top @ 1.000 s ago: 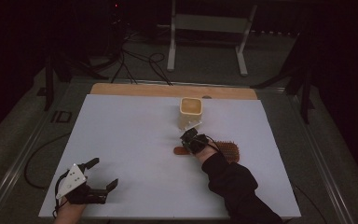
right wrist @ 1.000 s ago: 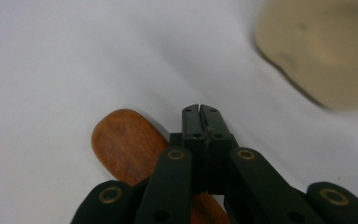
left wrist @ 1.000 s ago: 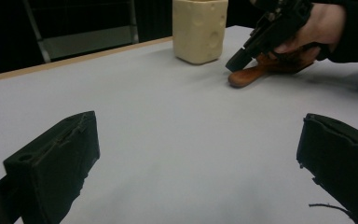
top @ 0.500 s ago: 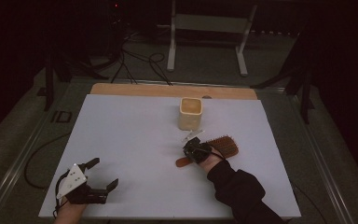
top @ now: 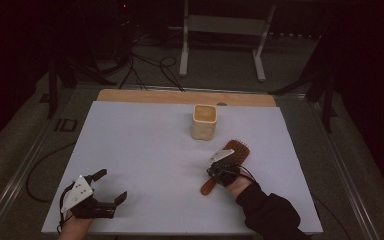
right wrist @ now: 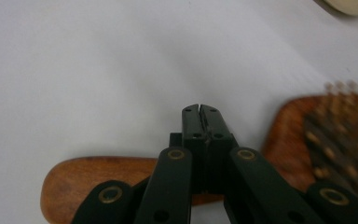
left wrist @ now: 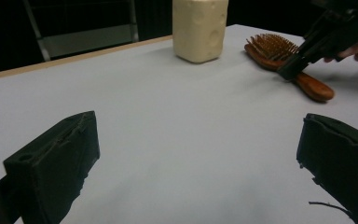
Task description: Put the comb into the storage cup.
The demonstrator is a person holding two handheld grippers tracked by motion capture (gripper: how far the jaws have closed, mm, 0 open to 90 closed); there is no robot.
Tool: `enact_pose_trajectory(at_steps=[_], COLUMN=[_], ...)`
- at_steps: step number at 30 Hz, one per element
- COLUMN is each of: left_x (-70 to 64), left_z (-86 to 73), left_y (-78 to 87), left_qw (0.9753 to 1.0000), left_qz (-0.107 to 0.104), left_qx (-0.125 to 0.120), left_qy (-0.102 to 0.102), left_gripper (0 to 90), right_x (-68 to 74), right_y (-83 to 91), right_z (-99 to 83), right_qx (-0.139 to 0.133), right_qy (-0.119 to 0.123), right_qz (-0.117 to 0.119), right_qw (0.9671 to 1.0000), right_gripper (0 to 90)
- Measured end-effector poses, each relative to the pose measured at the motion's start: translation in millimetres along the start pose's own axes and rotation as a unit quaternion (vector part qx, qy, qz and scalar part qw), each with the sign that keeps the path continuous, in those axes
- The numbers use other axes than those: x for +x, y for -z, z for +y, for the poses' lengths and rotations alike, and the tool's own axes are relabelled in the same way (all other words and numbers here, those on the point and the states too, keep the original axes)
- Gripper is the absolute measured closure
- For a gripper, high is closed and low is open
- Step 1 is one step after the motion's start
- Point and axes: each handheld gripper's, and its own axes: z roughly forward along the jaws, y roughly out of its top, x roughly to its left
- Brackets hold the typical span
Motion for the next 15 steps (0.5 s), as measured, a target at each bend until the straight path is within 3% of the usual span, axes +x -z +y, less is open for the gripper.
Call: enact_pose_trajectory(at_steps=[9,15], left_x=[0.1,0.0], left_z=[0.2,0.1], left_y=[-0.1,-0.5], left_qw=[1.0000,1.0000], left_qz=[0.000,0.000], left_qx=[-0.001,-0.001], left_qy=[0.000,0.000], left_gripper=[0.0,0.0], right_x=[2.5,-3.8], right_y=[14.3,28.0], right_z=[-20.0,-31.1], right_qx=[0.015,0.019], right_qy=[0.008,0.006], right_qz=[0.002,-0.005], right_qw=[0.9998,0.9998], right_gripper=[90.0,90.0])
